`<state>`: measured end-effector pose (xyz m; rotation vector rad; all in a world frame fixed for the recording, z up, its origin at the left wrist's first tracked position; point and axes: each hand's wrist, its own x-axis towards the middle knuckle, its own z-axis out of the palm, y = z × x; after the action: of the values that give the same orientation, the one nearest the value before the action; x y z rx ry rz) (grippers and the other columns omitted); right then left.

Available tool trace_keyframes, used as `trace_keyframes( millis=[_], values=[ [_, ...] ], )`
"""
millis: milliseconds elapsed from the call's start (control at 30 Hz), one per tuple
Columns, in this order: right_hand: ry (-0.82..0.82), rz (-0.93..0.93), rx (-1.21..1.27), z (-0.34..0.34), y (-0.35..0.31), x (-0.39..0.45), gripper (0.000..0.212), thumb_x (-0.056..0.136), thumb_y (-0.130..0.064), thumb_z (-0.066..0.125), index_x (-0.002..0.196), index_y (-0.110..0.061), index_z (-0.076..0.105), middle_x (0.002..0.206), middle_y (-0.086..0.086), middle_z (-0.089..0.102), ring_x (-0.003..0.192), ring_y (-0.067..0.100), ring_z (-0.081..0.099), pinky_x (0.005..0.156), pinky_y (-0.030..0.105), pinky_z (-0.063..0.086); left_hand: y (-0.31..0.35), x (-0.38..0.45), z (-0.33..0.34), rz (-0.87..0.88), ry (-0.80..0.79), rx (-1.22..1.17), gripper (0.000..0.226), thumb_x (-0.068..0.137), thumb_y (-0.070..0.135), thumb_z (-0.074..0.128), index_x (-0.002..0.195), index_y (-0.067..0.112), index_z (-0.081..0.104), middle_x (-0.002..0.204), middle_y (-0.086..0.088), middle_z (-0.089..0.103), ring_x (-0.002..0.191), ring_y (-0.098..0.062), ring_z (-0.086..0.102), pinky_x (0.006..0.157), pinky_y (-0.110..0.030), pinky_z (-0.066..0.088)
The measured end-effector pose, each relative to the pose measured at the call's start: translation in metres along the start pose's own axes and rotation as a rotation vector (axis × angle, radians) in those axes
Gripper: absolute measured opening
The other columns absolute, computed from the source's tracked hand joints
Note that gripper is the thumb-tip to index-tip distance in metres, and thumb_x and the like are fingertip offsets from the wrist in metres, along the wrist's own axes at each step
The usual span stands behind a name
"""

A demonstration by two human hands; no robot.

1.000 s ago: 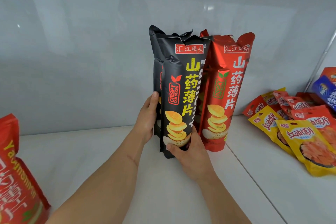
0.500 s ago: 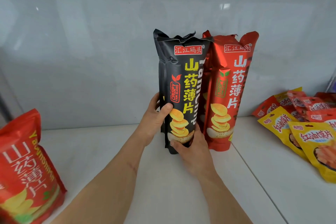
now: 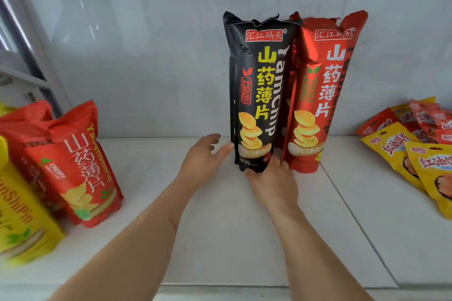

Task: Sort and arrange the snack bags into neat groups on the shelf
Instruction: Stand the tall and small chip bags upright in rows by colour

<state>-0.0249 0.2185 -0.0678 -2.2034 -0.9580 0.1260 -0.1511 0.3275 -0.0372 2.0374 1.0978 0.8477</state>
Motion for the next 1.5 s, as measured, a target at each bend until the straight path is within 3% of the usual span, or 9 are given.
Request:
trace_keyframes(
  millis=[133,233,300,400,600,733,900,1267,1500],
  values=[
    [-0.019,-0.093,-0.228,-0.007,-0.006,-0.034,0.051,0.096,-0.046,0.048,0.135,-0.013,0.043,0.131,0.009,0.051,0.121,0.029,0.047,0.093,0.039,0.040,-0.018,-0.047,-0.012,0.140,0.045,0.593,0.046,0.101,0.052,0.050,0.139,0.027,0.058,0.141,0.011,0.058,0.123,-0.014,0.058,0.091,-0.028,0.045],
    [-0.032,-0.236,-0.254,-0.005,-0.013,-0.052,0.041,0.098,-0.042,0.046,0.129,-0.016,0.051,0.127,0.005,0.055,0.117,0.027,0.049,0.088,0.037,0.041,-0.034,-0.075,-0.023,0.368,0.195,0.724,0.032,0.096,0.041,0.060,0.113,0.018,0.075,0.112,0.002,0.074,0.091,-0.026,0.072,0.070,-0.034,0.053],
    [-0.052,-0.354,-0.271,-0.001,-0.019,-0.062,0.037,0.099,-0.039,0.044,0.128,-0.017,0.053,0.125,0.004,0.057,0.115,0.025,0.051,0.087,0.036,0.042,-0.045,-0.092,-0.036,0.462,0.262,0.803,0.035,0.092,0.041,0.054,0.097,0.015,0.077,0.092,0.000,0.076,0.072,-0.027,0.072,0.058,-0.034,0.054],
    [-0.085,-0.491,-0.230,0.008,-0.031,-0.077,0.035,0.101,-0.035,0.043,0.130,-0.018,0.055,0.126,0.002,0.057,0.115,0.024,0.051,0.088,0.035,0.041,-0.055,-0.119,-0.058,0.494,0.307,0.869,0.038,0.091,0.040,0.050,0.096,0.014,0.077,0.089,-0.001,0.075,0.072,-0.026,0.071,0.057,-0.035,0.056],
    [-0.141,-0.614,-0.090,0.024,-0.064,-0.101,0.033,0.102,-0.032,0.043,0.130,-0.020,0.056,0.130,-0.001,0.056,0.118,0.020,0.050,0.092,0.031,0.039,-0.072,-0.161,-0.103,0.468,0.455,0.838,0.030,0.093,0.036,0.057,0.096,0.013,0.077,0.096,0.000,0.075,0.078,-0.024,0.071,0.059,-0.034,0.055],
    [-0.196,-0.642,0.032,0.038,-0.093,-0.118,0.035,0.102,-0.035,0.044,0.132,-0.020,0.055,0.134,-0.003,0.054,0.121,0.018,0.048,0.097,0.030,0.041,-0.088,-0.182,-0.131,0.484,0.592,0.766,0.023,0.092,0.029,0.064,0.094,0.011,0.077,0.099,-0.002,0.075,0.087,-0.026,0.071,0.068,-0.039,0.058],
    [-0.209,-0.623,0.180,0.062,-0.128,-0.143,0.041,0.099,-0.042,0.048,0.135,-0.022,0.052,0.135,-0.006,0.054,0.124,0.012,0.049,0.100,0.029,0.042,-0.113,-0.198,-0.169,0.481,0.650,0.675,0.028,0.097,0.026,0.058,0.097,0.004,0.076,0.103,-0.007,0.072,0.095,-0.029,0.069,0.081,-0.042,0.056],
    [-0.209,-0.386,0.489,0.101,-0.178,-0.175,0.088,0.079,-0.061,0.068,0.150,-0.029,0.026,0.149,-0.009,0.037,0.135,0.008,0.039,0.109,0.038,0.041,-0.126,-0.202,-0.219,0.715,0.700,0.511,0.020,0.095,0.019,0.065,0.091,0.003,0.075,0.098,-0.007,0.072,0.085,-0.021,0.067,0.076,-0.028,0.053],
    [-0.303,-0.380,0.539,0.108,-0.189,-0.165,0.111,0.060,-0.072,0.073,0.151,-0.035,0.021,0.151,-0.014,0.037,0.138,0.004,0.035,0.111,0.036,0.037,-0.074,-0.181,-0.267,0.919,0.800,0.451,0.016,0.095,0.013,0.067,0.093,-0.001,0.075,0.099,-0.013,0.073,0.084,-0.024,0.065,0.082,-0.026,0.049]
  ],
)
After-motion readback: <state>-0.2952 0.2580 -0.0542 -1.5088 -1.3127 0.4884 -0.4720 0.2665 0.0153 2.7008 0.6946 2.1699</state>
